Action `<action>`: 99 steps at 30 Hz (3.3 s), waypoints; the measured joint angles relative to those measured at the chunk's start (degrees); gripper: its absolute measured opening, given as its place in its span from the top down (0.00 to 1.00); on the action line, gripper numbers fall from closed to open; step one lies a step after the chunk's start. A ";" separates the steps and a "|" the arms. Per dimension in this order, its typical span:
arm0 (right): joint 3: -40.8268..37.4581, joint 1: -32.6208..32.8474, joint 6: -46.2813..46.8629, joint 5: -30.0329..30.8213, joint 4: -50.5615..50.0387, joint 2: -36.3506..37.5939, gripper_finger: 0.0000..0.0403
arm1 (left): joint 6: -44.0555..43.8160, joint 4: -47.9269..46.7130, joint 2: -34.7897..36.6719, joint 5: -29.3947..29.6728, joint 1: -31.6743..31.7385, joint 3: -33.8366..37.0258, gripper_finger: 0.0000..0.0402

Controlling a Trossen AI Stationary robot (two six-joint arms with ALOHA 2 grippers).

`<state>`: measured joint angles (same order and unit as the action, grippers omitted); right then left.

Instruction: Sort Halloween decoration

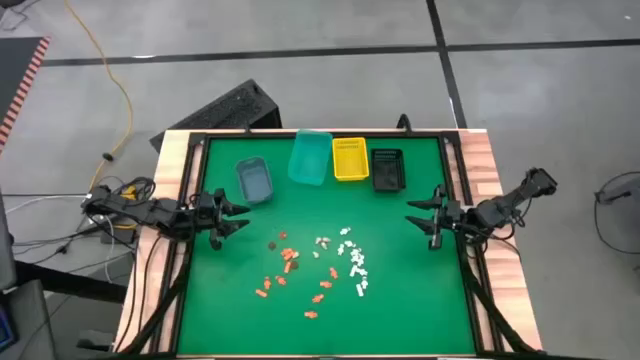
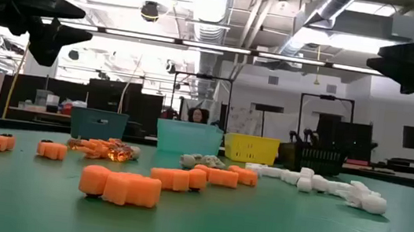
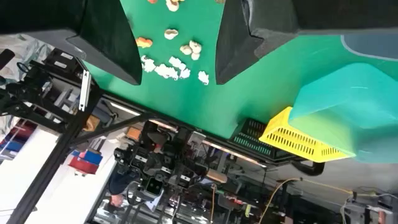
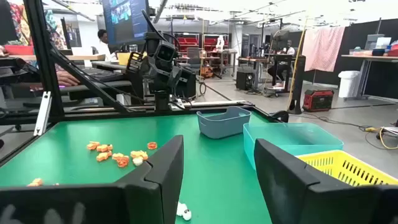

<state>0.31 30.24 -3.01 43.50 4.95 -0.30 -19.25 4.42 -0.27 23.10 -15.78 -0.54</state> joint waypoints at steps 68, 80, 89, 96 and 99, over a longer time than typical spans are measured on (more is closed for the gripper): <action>0.00 -0.02 0.00 0.00 0.06 -0.01 0.52 | -25.30 1.89 0.00 12.17 0.01 0.02 0.52; -0.02 -0.42 28.80 -0.06 8.16 0.00 0.52 | -29.60 16.46 -0.06 19.48 0.03 -0.88 0.52; 0.16 -2.26 34.52 -0.06 9.63 -0.02 0.52 | -36.50 -16.03 -14.20 5.04 0.01 -13.27 0.52; 0.20 -3.08 37.31 -0.02 9.64 -0.01 0.52 | -63.44 -55.55 -31.85 15.09 0.19 -24.55 0.58; 0.20 -3.03 37.51 -0.02 9.63 -0.02 0.52 | -65.39 -56.65 -37.84 14.77 0.71 -25.54 0.65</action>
<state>0.51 27.21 34.50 43.48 14.58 -0.32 -84.63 -52.23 -38.12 37.87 -15.07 -26.07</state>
